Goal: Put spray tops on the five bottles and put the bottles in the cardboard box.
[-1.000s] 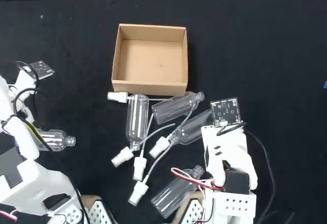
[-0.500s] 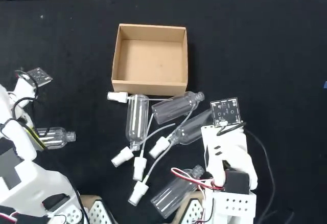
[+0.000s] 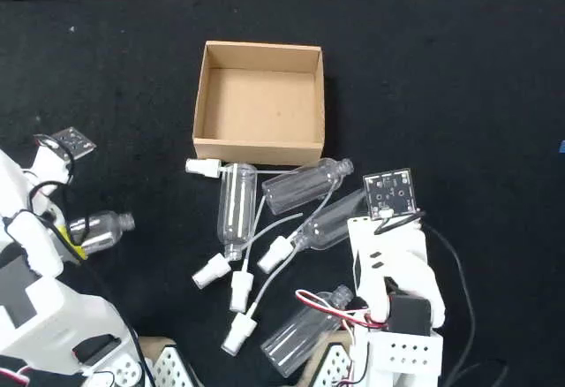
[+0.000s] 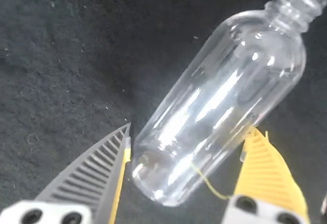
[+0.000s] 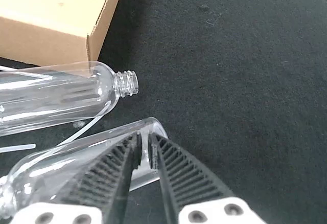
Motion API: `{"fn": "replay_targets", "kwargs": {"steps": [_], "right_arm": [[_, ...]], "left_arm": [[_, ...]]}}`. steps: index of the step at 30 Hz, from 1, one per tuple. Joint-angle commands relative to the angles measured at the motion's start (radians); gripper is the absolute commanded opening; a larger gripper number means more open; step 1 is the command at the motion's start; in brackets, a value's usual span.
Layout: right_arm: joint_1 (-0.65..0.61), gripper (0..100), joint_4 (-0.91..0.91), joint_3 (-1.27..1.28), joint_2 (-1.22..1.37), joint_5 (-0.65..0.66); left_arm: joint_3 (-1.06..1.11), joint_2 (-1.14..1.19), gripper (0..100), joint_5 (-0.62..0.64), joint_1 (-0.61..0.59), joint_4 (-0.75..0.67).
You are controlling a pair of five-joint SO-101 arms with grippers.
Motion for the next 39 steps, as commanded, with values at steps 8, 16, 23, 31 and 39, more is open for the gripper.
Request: {"fn": "replay_targets", "kwargs": {"steps": [8,16,23,31,39], "right_arm": [[-0.017,1.2,-0.034,-0.007,-0.096,0.000],[-0.017,1.2,-0.034,-0.005,-0.096,0.000],[-0.017,1.2,-0.034,-0.005,-0.096,0.000],[-0.017,1.2,-0.034,-0.005,-0.096,0.000],[-0.017,1.2,-0.034,-0.005,-0.096,0.000]], "left_arm": [[0.019,-0.018,32,0.241,-0.012,-0.078],[0.028,-0.060,32,0.677,-0.071,-0.077],[0.027,-0.160,32,0.931,-0.085,-0.058],[-0.082,-0.203,33,0.500,0.038,0.083],[-0.186,-0.069,32,0.460,0.139,0.017]]}}
